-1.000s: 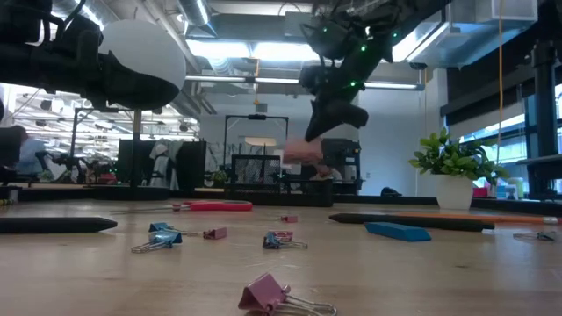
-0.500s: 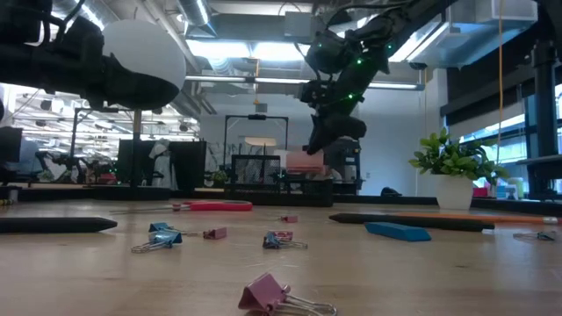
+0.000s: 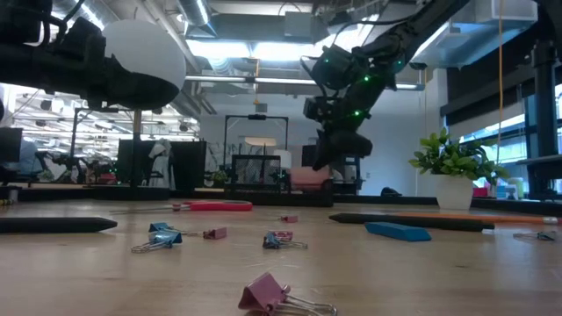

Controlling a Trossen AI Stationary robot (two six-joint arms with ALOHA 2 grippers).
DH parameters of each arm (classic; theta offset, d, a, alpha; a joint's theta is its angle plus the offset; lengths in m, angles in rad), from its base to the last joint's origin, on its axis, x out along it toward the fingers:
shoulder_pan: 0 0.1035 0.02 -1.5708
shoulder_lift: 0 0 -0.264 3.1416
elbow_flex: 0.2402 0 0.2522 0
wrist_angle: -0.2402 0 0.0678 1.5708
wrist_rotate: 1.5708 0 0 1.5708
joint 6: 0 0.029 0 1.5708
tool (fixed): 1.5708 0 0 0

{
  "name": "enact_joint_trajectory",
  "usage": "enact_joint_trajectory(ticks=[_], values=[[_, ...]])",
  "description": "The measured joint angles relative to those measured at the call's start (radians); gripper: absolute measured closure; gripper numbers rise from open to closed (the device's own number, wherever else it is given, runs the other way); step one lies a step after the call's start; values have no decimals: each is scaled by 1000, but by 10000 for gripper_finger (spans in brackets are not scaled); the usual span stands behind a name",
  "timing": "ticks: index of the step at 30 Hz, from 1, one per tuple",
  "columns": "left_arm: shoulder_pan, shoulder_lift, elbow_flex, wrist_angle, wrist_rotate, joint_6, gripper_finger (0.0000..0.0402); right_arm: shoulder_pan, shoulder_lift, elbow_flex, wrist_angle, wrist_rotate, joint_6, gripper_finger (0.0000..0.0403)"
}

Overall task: Pick and place office supplies into organizer
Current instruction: Put the pink sticky notes into the black desk organizer

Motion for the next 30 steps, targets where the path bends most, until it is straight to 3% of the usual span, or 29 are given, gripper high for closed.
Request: enact_joint_trajectory(ticks=[30], values=[[0, 0, 0, -3, 0, 0, 316, -17, 24, 2, 32, -28, 8, 403]])
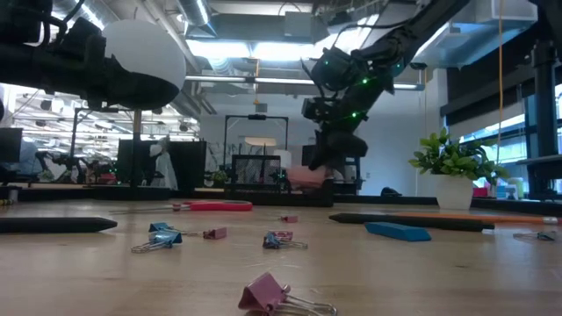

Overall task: Pick and place office supplies into organizer
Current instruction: Put the pink sticky notes into the black desk organizer, then put the orange pencil into the black desk organizer

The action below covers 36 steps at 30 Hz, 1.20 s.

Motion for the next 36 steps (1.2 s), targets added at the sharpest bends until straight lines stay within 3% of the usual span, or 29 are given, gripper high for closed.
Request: enact_joint_trajectory(ticks=[14, 28, 36], values=[[0, 0, 0, -2, 0, 0, 316, 0, 67, 0, 21, -6, 18, 397], [0, 0, 0, -2, 0, 0, 316, 1, 67, 0, 20, -5, 16, 309], [0, 0, 0, -2, 0, 0, 316, 65, 26, 73, -93, 73, 75, 279]])
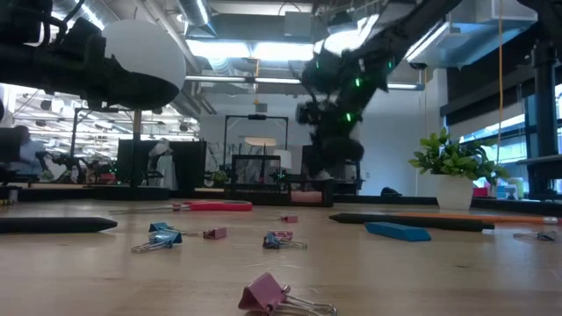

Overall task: Pick and place office supplies into organizer
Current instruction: Put the orange pencil into the black desk organizer

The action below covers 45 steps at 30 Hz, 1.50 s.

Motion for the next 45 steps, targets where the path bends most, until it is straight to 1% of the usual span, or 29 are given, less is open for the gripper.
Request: enact_joint_trajectory(ticks=[3, 6, 8, 10, 14, 19, 22, 24, 26, 29, 32, 36, 40, 43, 45], values=[[0, 0, 0, 0, 0, 0, 316, 33, -40, 56, -54, 0, 114, 281], [0, 0, 0, 0, 0, 0, 316, 57, -77, 120, -129, 0, 313, 282], [0, 0, 0, 0, 0, 0, 316, 69, -95, 165, -203, 1, 452, 283], [0, 0, 0, 1, 0, 0, 316, 82, -104, 212, -303, 0, 536, 283], [0, 0, 0, 1, 0, 0, 316, 114, -106, 299, -543, -1, 575, 283], [0, 0, 0, 2, 0, -16, 316, 165, -110, 314, -796, -1, 622, 283], [0, 0, 0, 2, 0, -88, 316, 197, -149, 268, -872, -25, 641, 283], [0, 0, 0, 2, 0, -106, 316, 210, -208, 207, -848, -63, 657, 283], [0, 0, 0, 2, -1, -96, 316, 217, -289, 128, -807, -81, 683, 283], [0, 0, 0, 2, -2, -68, 316, 228, -428, -3, -751, -78, 725, 283], [0, 0, 0, 2, -2, -55, 316, 243, -555, -116, -707, -74, 803, 283], [0, 0, 0, 2, -2, -53, 316, 285, -675, -232, -714, -70, 837, 283], [0, 0, 0, 2, -3, -53, 316, 335, -715, -319, -715, -88, 887, 283], [0, 0, 0, 2, -4, -53, 316, 366, -708, -362, -714, -93, 954, 283], [0, 0, 0, 2, -5, -52, 316, 378, -697, -387, -721, -124, 995, 283]])
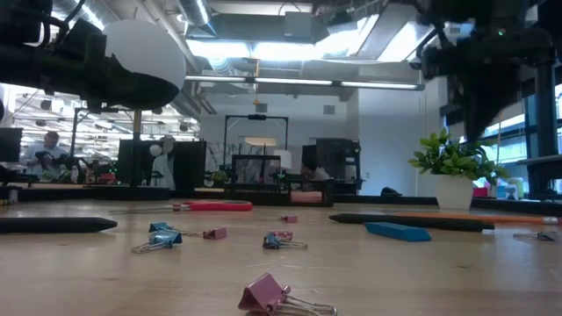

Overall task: Pick and place office supplies into organizer
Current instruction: Put the orange pencil into the black desk organizer

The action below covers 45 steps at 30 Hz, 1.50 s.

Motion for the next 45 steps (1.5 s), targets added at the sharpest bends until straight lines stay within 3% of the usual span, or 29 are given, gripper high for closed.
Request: enact_joint_trajectory(ticks=[9, 17, 32, 45], values=[[0, 0, 0, 0, 0, 0, 316, 38, 43, -88, -9, -109, 232, 283], [0, 0, 0, 0, -30, 0, 316, 46, 44, -136, -1, -131, 254, 281], [0, 0, 0, 0, -34, 0, 316, 46, 44, -138, 12, -130, 198, 184], [0, 0, 0, 0, -34, -1, 316, 50, 117, -138, -12, -128, 121, 219]])
